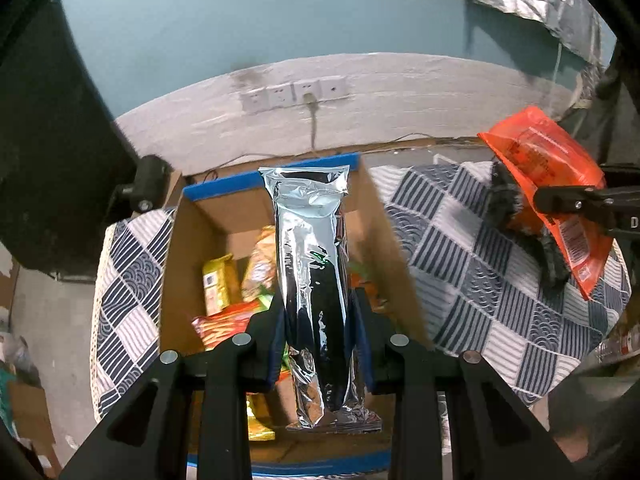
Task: Organize snacks
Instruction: 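Carry both packets over the box and open both grippers to drop them, then move both grippers back toward the remaining snack pile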
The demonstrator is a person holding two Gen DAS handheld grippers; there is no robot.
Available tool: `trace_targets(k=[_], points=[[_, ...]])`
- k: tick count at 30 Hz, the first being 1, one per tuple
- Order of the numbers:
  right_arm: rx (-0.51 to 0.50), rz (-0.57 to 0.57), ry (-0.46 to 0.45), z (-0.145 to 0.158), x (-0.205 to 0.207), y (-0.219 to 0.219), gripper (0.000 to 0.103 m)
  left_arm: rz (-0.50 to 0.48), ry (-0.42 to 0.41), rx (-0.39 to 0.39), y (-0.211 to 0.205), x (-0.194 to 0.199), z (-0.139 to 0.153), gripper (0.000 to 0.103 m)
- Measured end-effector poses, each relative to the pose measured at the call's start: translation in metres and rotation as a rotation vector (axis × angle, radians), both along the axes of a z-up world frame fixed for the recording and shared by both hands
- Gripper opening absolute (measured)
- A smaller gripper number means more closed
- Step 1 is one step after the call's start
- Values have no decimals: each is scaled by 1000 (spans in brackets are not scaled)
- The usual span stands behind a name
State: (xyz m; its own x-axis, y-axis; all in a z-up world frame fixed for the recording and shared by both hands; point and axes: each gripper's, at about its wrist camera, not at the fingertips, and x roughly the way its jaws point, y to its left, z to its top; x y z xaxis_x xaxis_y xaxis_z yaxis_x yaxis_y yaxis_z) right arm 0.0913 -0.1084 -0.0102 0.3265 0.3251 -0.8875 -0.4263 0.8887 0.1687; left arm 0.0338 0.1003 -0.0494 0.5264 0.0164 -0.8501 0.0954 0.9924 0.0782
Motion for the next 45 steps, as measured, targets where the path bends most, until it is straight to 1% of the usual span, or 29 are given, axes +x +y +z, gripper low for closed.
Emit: trace_targets(k=[5,11,18,26,28,29,30,31,32,35,37,44,45], points=[[-9,51,11,-5,6,35,37,35,20,12,22,3,-12,30],[-7,115,37,-15,12,80,37,77,41,-3,50,6,-23,30],[-14,164,69,-30,15,124,37,112,72,-32,70,8,-37,31],[-6,194,93,-41,17,152,38,119,93,-39,80,7,-47,31],[5,203,103,-41,17,156,42,115,95,-33,80,7,-47,34],[5,203,103,-41,17,158,43,115,97,-27,80,7,-48,47],[4,203,99,-42,17,159,48,121,96,-12,80,7,-48,64],[4,206,99,-42,17,159,56,131,82,6,80,7,-47,68],[5,205,96,-41,17,158,58,137,67,16,80,6,-45,73],[11,191,79,-38,18,155,58,132,63,13,80,6,-42,74],[24,186,67,-34,18,151,64,129,59,10,78,6,-39,74],[20,163,31,-19,17,136,66,108,46,-4,67,4,-33,75],[18,160,27,-18,17,133,68,105,46,-5,66,4,-33,75]])
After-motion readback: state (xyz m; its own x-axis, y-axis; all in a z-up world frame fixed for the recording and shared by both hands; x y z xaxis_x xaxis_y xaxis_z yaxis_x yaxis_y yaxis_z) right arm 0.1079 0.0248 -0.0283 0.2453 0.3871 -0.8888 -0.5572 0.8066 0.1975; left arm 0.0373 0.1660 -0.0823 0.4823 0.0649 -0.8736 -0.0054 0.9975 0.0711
